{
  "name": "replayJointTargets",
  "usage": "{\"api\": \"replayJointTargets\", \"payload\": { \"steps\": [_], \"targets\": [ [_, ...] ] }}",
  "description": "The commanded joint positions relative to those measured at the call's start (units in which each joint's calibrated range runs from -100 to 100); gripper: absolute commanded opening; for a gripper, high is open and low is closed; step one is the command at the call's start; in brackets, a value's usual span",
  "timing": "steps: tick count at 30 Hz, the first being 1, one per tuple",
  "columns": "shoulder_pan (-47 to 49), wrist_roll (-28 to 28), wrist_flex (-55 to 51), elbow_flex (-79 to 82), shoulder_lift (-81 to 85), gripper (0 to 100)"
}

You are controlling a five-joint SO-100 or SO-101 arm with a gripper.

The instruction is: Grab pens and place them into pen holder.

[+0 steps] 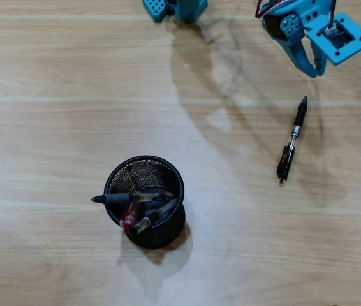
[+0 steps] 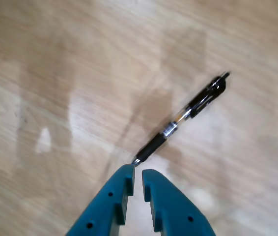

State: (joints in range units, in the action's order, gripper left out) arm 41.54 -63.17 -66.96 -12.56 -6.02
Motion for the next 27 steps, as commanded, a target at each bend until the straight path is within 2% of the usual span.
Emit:
{"api": "replayJointTargets", "payload": {
  "steps": [1, 13, 20, 25, 27],
  "targets": [
    [2.1, -6.8, -3.8, -8.4, -3.8, 2],
    [-1.0, -7.5, -3.7, -17.1, -21.2, 2],
    [-2.5, -6.2, -3.6, -19.9, -24.9, 3],
    [-2.3, -6.4, -3.6, -19.9, -25.2, 15],
    [-2.2, -6.4, -3.5, -19.9, -25.2, 17]
  ]
}}
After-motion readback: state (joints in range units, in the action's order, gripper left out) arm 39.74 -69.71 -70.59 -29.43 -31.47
